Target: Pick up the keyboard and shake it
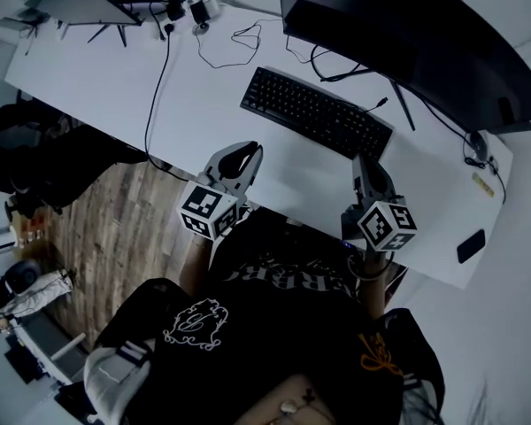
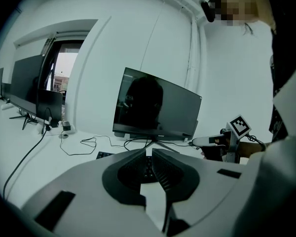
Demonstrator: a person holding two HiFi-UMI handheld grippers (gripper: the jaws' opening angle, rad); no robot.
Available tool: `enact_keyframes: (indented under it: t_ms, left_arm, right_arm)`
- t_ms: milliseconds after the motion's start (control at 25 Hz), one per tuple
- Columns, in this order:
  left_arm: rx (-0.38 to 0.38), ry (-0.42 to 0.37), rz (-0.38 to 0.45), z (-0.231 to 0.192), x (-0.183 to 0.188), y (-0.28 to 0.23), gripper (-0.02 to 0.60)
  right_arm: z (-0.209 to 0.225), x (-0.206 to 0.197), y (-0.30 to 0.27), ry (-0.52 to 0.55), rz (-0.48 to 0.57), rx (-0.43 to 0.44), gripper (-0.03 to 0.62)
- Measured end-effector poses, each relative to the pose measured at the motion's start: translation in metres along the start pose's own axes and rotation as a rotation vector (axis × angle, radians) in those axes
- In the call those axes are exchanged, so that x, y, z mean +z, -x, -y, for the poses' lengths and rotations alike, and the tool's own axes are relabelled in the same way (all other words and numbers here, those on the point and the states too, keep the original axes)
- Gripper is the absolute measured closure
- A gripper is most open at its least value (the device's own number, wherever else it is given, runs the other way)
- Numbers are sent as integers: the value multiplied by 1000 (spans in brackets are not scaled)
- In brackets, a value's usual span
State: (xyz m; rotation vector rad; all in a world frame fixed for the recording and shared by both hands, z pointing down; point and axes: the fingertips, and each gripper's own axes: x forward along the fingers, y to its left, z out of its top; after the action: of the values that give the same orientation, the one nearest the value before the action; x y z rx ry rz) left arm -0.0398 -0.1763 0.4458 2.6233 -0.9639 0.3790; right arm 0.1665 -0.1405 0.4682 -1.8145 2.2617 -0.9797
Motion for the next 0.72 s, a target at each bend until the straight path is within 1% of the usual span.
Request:
enact_keyframes:
  t_ms: [240,280,400,440,520,600,680,720]
  left_arm:
    - [-65,13,-53,-36,-10,-24,531]
    - [-83,14,-66,-40,-13,-29,518]
    - [-138,8,-113,-50,-24,-42,436]
    - [-149,-2,-128,-55,-28,-46,421]
    - [-157,-32,-155,-67,-37,-55,409]
    - [-157,-61,-184,-81,-46,-64,403]
    - [-159,-70,-224,-94,-59,-73,400]
    - [-161,-70,-246,-100,-67,-77,397]
  right_arm:
    - [21,2,-24,2,-7,-101,557]
    - [26,2,-27,-3,-10,-115,551]
    - [42,-1,-31,-32,-22,-146,521]
    - [48,-2,-33,-42,-30,-154,507]
    - [64,-6,-35,-51,-48,-174,482]
    - [82,-7,-36,-52,-60,-201,477]
    - [99,-7,-36,-62,-71,-228,462]
    - [107,-7,-37,-70,-83,-237,444]
